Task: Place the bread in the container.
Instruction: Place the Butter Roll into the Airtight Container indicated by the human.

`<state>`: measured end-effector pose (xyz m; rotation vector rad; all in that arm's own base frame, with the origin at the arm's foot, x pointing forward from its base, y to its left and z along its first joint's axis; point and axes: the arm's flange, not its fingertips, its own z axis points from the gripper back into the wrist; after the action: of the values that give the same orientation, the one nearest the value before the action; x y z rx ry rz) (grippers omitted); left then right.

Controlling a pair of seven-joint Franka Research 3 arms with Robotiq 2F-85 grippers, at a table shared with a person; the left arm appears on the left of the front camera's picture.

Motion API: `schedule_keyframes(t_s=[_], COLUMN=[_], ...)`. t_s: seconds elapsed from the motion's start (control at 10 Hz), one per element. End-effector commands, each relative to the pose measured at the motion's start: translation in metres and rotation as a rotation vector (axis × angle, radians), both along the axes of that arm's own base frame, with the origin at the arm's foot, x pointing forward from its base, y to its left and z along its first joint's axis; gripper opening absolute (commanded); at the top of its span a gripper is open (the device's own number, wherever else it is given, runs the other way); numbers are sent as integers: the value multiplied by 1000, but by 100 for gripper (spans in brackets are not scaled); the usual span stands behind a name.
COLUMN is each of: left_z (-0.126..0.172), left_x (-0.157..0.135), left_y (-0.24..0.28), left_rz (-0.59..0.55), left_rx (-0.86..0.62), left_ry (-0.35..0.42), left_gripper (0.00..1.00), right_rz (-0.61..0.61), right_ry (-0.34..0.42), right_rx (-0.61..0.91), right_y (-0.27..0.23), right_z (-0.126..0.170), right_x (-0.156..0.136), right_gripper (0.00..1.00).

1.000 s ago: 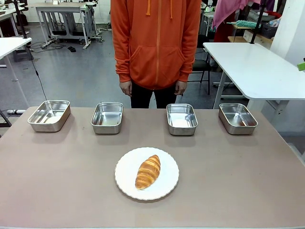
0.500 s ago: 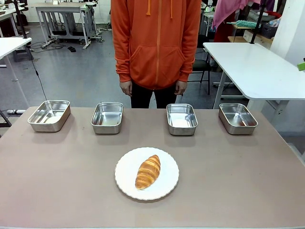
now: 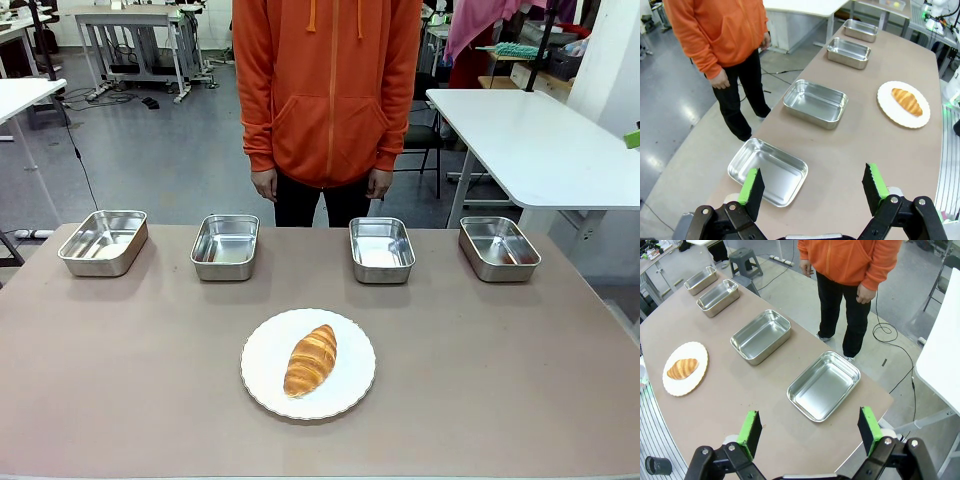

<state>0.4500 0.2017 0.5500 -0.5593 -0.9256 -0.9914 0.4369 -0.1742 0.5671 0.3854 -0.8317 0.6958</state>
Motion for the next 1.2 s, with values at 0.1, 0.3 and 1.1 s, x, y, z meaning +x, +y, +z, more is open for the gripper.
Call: schedule_keyframes(t_s=[0.1, 0.3, 1.1], left_z=[2, 2, 2], left_x=[0, 0, 0], left_y=[0, 0, 0], left_rz=[0, 0, 0], left_rx=[0, 0, 0], left_ry=[-6, -6, -6], left_gripper=[100, 100, 100], right_rz=[6, 6, 6], right_ry=[-19, -19, -19], right_rx=[19, 19, 19], right_y=[0, 0, 0], right_z=[1, 1, 1], right_x=[2, 2, 2], right_gripper=[100, 100, 100])
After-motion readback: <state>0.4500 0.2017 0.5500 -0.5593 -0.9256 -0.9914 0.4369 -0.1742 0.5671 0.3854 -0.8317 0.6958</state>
